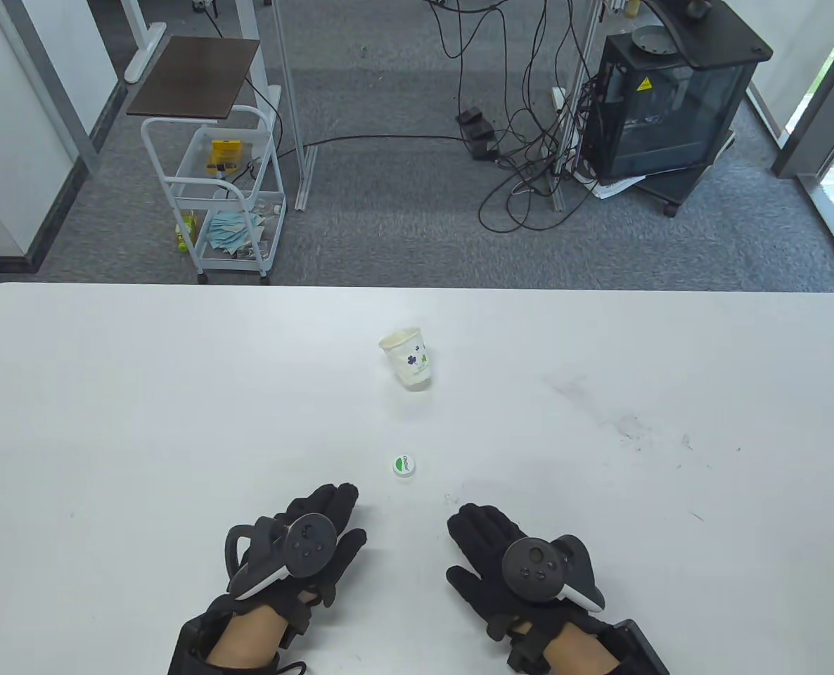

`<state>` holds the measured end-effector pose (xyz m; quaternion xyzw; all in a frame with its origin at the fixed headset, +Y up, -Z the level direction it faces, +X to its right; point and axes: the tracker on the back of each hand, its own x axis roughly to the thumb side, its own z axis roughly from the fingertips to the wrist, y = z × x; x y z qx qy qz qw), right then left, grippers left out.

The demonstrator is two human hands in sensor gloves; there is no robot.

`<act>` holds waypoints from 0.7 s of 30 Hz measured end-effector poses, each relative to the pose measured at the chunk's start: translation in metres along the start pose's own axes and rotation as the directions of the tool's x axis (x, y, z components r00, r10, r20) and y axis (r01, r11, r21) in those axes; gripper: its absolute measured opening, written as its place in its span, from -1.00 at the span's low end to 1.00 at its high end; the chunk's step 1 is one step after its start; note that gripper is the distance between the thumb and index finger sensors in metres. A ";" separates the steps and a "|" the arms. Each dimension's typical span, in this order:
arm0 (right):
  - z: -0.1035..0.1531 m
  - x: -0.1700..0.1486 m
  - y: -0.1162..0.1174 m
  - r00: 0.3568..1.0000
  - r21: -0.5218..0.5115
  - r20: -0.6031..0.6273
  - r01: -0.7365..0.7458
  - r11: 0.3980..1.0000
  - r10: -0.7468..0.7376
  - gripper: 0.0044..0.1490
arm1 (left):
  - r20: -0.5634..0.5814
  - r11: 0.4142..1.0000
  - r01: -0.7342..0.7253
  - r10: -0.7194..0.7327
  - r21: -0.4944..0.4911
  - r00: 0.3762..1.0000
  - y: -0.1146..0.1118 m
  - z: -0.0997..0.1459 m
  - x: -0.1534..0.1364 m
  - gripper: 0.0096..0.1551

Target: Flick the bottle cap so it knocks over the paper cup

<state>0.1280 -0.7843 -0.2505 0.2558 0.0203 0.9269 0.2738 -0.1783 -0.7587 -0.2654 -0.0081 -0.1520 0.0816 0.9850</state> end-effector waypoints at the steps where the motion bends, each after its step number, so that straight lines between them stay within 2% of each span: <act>1: 0.001 -0.001 -0.004 0.999 -0.029 0.020 -0.042 0.999 0.043 -0.08 | 0.008 1.000 0.008 -0.008 0.004 1.000 0.000 0.000 0.002 -0.17; 5: 0.004 -0.003 -0.011 0.985 -0.067 0.043 -0.167 0.984 0.170 -0.07 | 0.046 0.999 0.023 -0.025 0.041 0.999 0.004 0.003 0.009 -0.18; 10: 0.004 -0.005 -0.013 0.987 -0.083 0.041 -0.154 0.985 0.157 -0.08 | 0.083 0.997 0.025 -0.031 0.068 0.996 0.006 0.004 0.014 -0.18; 21: 0.004 -0.011 -0.015 0.989 -0.083 0.022 -0.145 0.986 0.147 -0.10 | 0.086 0.995 0.051 -0.058 0.084 0.995 0.008 0.006 0.016 -0.19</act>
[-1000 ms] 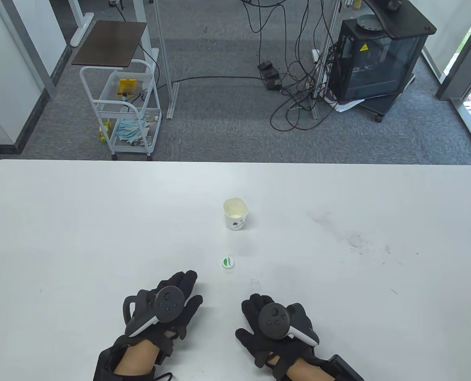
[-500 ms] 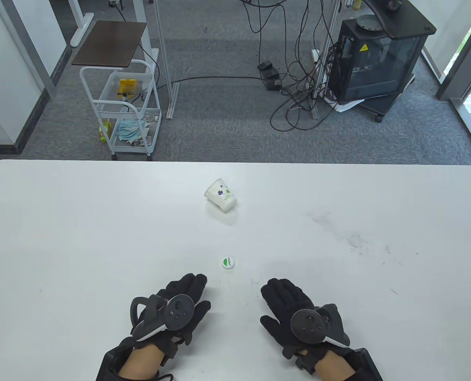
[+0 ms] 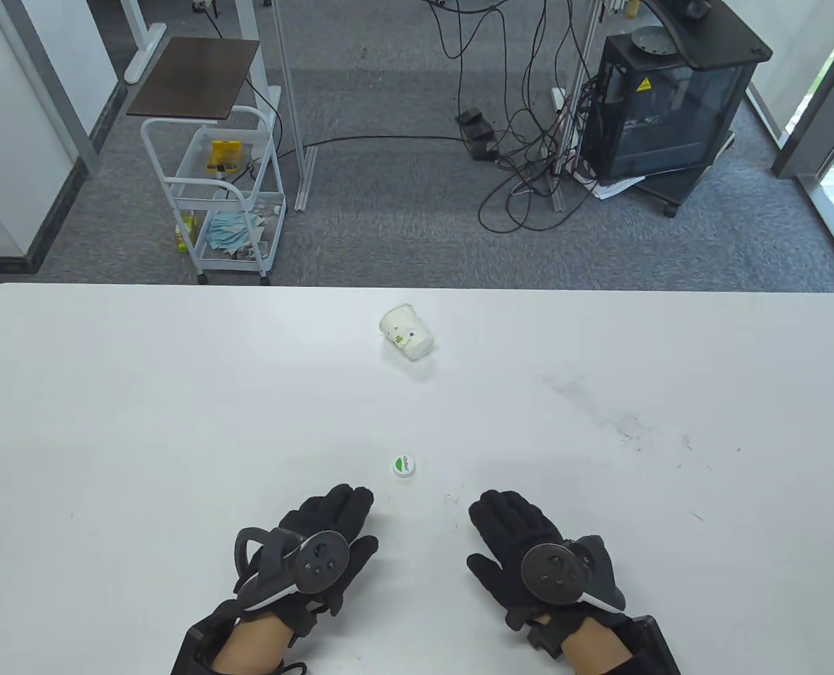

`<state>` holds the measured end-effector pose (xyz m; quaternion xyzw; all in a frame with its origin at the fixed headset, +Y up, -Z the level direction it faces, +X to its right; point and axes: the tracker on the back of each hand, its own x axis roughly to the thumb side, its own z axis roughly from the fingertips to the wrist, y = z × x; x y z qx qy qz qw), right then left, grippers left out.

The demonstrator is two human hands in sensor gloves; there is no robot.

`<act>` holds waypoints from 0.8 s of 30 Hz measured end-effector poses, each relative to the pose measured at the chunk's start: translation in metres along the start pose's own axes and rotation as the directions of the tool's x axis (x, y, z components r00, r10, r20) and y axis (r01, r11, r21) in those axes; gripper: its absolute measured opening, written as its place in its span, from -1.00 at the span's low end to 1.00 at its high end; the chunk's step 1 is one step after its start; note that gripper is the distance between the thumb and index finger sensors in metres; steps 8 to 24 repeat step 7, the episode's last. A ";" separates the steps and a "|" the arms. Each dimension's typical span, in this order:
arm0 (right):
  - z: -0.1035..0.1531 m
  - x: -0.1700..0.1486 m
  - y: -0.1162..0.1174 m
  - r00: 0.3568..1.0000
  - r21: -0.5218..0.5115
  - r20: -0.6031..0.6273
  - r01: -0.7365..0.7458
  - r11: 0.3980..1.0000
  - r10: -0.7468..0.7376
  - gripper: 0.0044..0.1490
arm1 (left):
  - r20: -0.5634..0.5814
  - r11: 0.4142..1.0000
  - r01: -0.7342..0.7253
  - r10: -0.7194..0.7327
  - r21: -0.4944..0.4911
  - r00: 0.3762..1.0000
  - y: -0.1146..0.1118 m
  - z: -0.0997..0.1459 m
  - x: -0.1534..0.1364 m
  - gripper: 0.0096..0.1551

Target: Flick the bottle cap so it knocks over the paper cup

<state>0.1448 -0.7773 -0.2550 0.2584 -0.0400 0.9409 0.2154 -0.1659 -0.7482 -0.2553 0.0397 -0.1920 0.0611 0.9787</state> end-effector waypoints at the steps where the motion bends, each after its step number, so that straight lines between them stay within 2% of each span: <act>1: 0.000 -0.001 0.000 1.000 0.001 -0.002 0.004 1.000 -0.004 -0.10 | 0.000 1.000 0.000 0.000 0.000 1.000 0.000 0.000 0.000 -0.19; 24: 0.000 -0.003 0.000 1.000 0.010 -0.017 0.021 1.000 -0.021 -0.11 | 0.001 1.000 -0.001 0.001 -0.003 1.000 -0.001 0.000 -0.001 -0.19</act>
